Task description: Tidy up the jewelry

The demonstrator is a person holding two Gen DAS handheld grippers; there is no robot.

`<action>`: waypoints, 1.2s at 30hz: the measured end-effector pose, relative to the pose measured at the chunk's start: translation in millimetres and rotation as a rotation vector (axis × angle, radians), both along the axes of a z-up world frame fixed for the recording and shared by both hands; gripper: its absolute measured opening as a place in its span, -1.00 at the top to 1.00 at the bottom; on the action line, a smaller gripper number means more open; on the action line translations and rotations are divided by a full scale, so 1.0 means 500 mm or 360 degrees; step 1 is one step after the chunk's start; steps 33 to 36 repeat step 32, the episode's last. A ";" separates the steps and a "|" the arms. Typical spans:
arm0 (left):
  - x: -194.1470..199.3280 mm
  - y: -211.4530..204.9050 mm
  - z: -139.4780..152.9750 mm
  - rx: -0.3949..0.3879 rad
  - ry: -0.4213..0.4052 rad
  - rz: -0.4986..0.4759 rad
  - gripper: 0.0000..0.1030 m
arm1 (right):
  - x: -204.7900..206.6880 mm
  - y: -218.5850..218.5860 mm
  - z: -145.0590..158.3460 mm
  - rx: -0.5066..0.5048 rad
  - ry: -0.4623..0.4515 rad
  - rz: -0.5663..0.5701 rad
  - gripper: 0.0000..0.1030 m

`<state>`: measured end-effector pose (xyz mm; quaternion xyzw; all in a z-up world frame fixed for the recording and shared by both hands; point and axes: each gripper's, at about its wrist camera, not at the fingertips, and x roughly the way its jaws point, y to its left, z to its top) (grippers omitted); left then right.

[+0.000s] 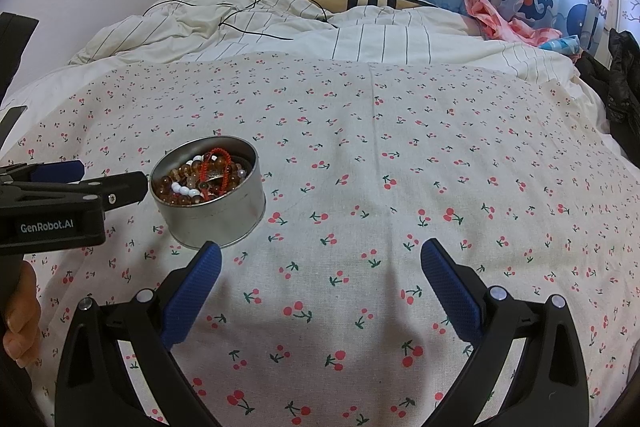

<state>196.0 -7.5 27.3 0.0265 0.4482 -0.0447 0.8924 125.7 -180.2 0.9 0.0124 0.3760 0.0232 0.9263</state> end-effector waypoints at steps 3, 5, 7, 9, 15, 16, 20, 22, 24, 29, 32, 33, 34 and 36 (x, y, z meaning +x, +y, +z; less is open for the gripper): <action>0.000 0.000 0.000 0.0001 -0.0003 -0.0001 -0.85 | 0.000 0.000 0.000 0.0000 0.0000 0.0000 -0.86; 0.002 0.001 -0.001 -0.0004 0.0001 -0.0001 -0.85 | 0.001 0.000 0.000 -0.0001 0.0001 0.0001 -0.86; 0.003 0.002 -0.002 -0.0006 0.0004 0.0001 -0.85 | 0.000 0.000 -0.001 -0.0001 0.0002 0.0002 -0.86; 0.003 0.003 -0.002 -0.0012 0.0010 0.0004 -0.85 | 0.000 0.000 -0.001 -0.0001 0.0002 0.0001 -0.86; -0.006 0.017 0.004 -0.0061 -0.0063 0.0049 -0.85 | 0.001 -0.002 -0.006 0.0013 0.0009 0.0001 -0.86; -0.007 0.019 0.006 -0.0038 -0.0082 0.0062 -0.80 | 0.002 -0.003 -0.008 0.0019 0.0012 -0.0001 -0.86; -0.006 0.017 0.010 0.0013 -0.0102 0.0076 -0.79 | 0.001 -0.007 -0.008 0.0026 0.0013 -0.0005 -0.86; -0.002 0.015 0.004 -0.0008 -0.0053 0.0059 -0.80 | 0.002 -0.006 -0.007 0.0025 0.0014 -0.0004 -0.86; 0.001 0.011 0.000 -0.0009 -0.0020 0.0043 -0.80 | 0.002 -0.006 -0.007 0.0027 0.0015 -0.0005 -0.86; -0.002 0.000 0.003 0.0027 -0.0031 0.0009 -0.80 | 0.001 -0.007 -0.007 0.0027 0.0017 -0.0005 -0.86; -0.002 -0.001 0.002 0.0010 -0.0015 0.0001 -0.81 | 0.001 -0.007 -0.006 0.0023 0.0020 -0.0001 -0.86; -0.002 -0.001 0.002 0.0010 -0.0015 0.0001 -0.81 | 0.001 -0.007 -0.006 0.0023 0.0020 -0.0001 -0.86; -0.002 -0.001 0.002 0.0010 -0.0015 0.0001 -0.81 | 0.001 -0.007 -0.006 0.0023 0.0020 -0.0001 -0.86; -0.002 -0.001 0.002 0.0010 -0.0015 0.0001 -0.81 | 0.001 -0.007 -0.006 0.0023 0.0020 -0.0001 -0.86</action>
